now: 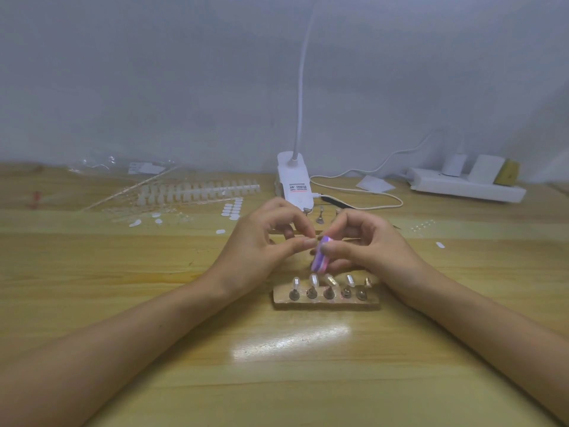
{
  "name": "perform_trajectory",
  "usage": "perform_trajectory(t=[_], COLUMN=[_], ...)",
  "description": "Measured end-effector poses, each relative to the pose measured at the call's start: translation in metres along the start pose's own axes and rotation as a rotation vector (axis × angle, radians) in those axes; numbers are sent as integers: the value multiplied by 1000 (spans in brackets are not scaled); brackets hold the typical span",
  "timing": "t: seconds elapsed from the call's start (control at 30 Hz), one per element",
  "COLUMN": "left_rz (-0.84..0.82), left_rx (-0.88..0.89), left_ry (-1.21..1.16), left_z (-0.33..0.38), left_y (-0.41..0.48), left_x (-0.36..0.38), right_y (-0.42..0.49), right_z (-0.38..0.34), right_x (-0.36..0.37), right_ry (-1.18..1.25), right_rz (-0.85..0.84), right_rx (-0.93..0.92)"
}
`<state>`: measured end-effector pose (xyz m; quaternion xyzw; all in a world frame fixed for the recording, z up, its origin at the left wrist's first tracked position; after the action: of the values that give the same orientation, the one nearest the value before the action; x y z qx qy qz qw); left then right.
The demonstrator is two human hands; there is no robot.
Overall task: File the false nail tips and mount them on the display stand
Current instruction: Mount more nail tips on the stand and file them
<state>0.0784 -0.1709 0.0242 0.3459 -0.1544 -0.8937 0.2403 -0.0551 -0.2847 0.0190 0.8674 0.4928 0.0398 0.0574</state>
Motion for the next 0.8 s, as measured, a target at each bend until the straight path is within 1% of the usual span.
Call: perform_trajectory(t=[0.07,0.1,0.2,0.23,0.3,0.33,0.37,0.43,0.47,0.57,0.6,0.67,0.7,0.8], left_rz=[12,27,22,12,13,22,29,23,14,9,15,14,10,16], left_rx=[-9,-14,-3,1,-3,-7,-7,0,2,-1,1,-2,-5,-6], left_ry=[-4,-3,1,0,-9,-10,-6,-1,-4,-17,-15,-9,-7,-12], left_z=[-1,-2,-1,-1,-1,-1,-1,-1,-1,-2,-3,-3,-3,-3], left_y=[0,0,0,0,0,0,1,1,0,0,0,0,0,1], left_x=[0,-1,-1,0,0,0,-1,0,0,0,0,0,0,-1], right_y=[1,1,0,-1,0,1,0,-1,-1,1,1,0,0,1], right_z=[0,0,-1,0,-1,-1,-1,-1,-1,-1,-1,-1,0,-1], right_x=[-6,-7,1,1,-4,-6,-5,0,1,-7,-6,-1,0,-8], right_ry=[71,95,3,-13,45,75,77,1,-13,79,84,11,-11,69], right_rz=[101,116,-9,-7,93,115,99,6,-4,121,111,12,-3,133], right_rx=[-21,-27,-4,-7,-27,-32,-25,3,1,-31,-28,-1,-2,-32])
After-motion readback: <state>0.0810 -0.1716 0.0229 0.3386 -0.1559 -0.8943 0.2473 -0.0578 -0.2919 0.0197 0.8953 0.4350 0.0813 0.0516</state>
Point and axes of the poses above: each hand's wrist, its own y-axis towards the middle knuckle, its own x-axis out of the palm, z = x × y, the point moved 4 cm from there along y, towards the middle knuckle, and after that the axes turned 10 degrees about y, right-handed, at the moved point
